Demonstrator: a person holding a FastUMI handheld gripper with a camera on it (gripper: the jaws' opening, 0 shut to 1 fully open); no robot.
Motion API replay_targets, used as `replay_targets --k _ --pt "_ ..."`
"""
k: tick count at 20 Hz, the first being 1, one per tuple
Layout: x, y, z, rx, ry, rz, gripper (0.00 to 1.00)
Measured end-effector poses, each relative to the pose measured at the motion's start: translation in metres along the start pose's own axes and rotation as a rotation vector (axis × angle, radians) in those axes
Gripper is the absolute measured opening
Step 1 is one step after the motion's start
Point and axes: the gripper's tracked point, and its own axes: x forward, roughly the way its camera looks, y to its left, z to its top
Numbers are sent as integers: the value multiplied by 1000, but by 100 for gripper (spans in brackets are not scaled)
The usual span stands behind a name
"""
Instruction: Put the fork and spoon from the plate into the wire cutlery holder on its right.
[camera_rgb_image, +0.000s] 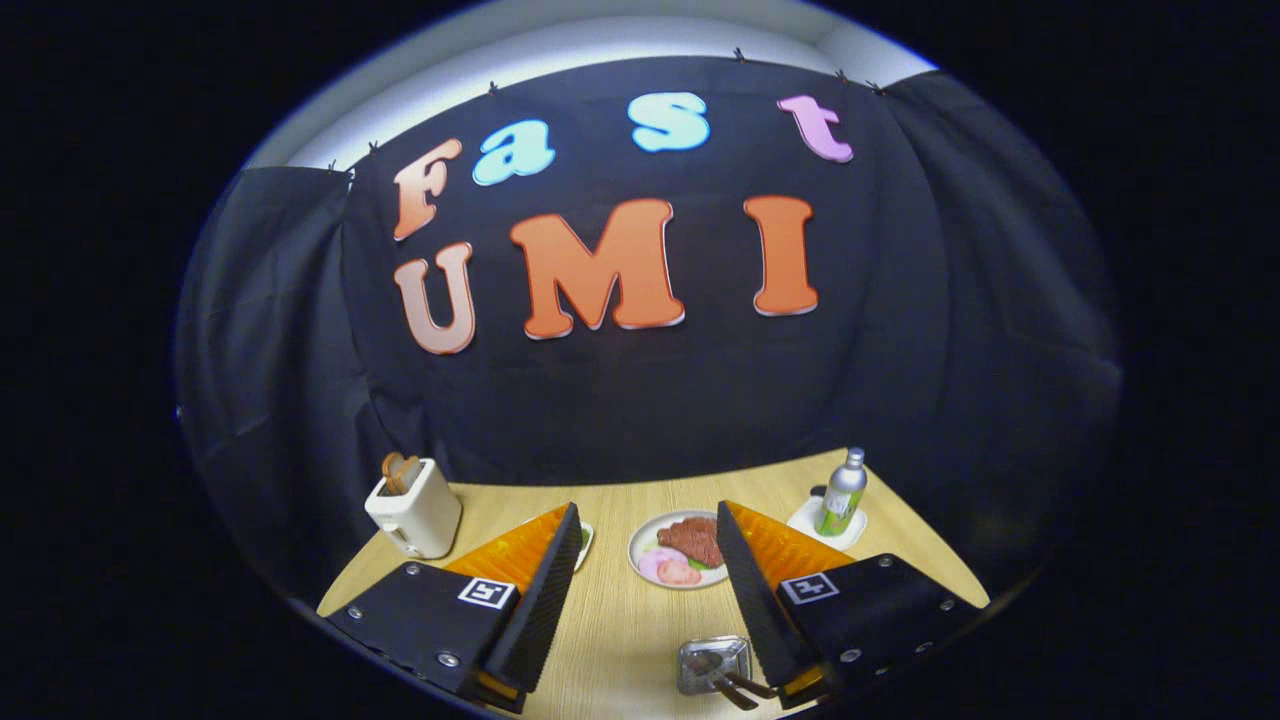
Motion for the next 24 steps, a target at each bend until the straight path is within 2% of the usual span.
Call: replay_targets --k 4,7,24 --pt "-16 29 57 -23 -146 41 84" --pt "-21 39 81 -72 -210 42 86" --pt "-35 82 110 -148 -293 48 86"
